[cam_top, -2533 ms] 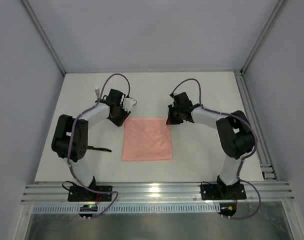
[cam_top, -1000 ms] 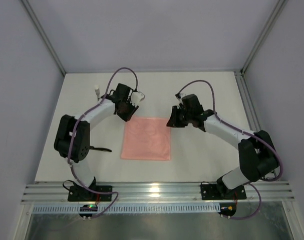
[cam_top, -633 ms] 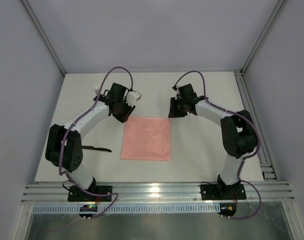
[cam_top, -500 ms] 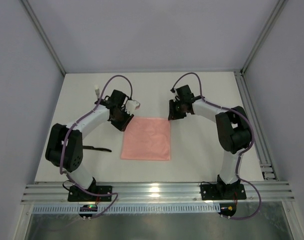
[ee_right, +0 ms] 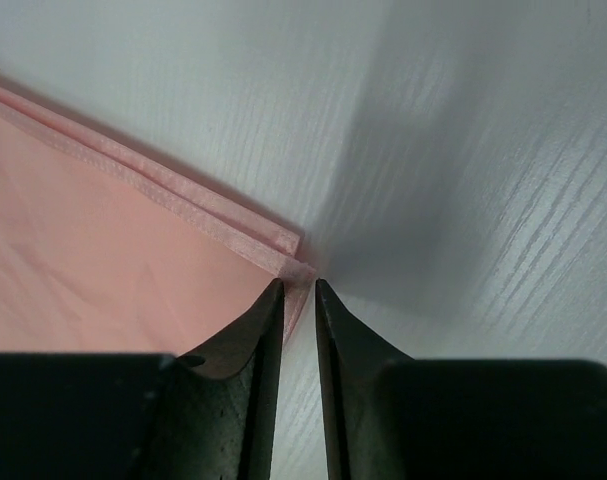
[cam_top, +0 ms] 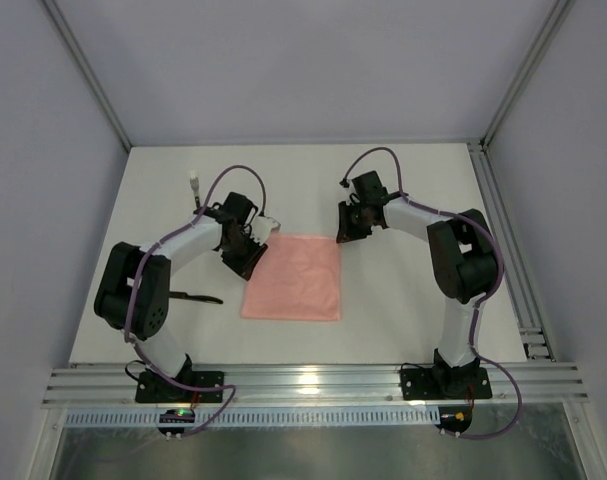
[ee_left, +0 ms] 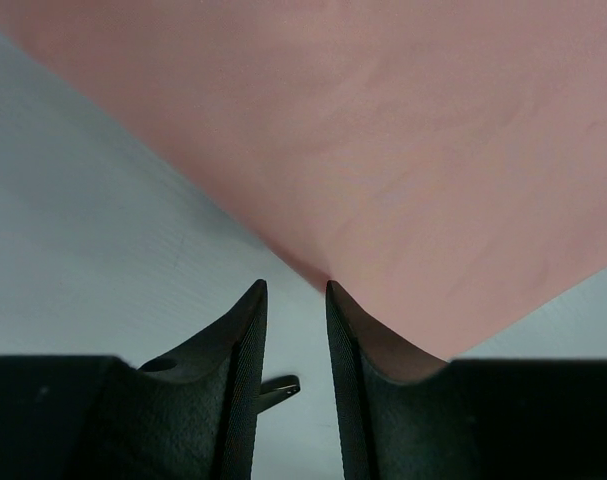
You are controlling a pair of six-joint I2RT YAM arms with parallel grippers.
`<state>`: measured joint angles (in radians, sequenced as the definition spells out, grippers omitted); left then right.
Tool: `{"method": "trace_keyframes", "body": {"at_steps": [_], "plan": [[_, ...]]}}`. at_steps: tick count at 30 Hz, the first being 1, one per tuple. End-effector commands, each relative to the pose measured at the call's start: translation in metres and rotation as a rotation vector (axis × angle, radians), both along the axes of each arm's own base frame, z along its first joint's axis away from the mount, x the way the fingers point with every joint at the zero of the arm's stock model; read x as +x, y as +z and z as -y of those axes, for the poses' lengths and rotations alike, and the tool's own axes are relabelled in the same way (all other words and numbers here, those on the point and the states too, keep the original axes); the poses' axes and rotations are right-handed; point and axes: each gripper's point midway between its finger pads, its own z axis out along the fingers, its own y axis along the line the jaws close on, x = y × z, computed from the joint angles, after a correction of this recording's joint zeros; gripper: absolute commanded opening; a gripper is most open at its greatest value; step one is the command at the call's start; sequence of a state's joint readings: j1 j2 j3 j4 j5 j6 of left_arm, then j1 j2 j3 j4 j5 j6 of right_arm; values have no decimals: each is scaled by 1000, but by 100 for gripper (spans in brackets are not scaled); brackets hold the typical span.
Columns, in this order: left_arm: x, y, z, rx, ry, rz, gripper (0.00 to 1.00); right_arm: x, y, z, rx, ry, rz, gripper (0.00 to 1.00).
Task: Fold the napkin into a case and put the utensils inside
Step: Pick up the top corner of the square-folded napkin from the center of the board.
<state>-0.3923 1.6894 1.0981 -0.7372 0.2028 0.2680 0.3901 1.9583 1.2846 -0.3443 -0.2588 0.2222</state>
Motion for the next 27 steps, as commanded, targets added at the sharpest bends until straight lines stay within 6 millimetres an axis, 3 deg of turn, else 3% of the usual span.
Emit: {"method": "trace_keyframes", "body": {"at_steps": [1,9,18,27], "plan": [[0,-4,4,-26,7,-13,33,7,11,-9,47,23,38,24],[-1,-8,2,-16,7,-12,33,7,3,-13,64,28,13,24],[0,-9,2,-15,6,-9,33,6,7,-17,84,39,10,5],[0,-9,0,-5,4,0,33,6,35,-17,101,42,69,4]]}}
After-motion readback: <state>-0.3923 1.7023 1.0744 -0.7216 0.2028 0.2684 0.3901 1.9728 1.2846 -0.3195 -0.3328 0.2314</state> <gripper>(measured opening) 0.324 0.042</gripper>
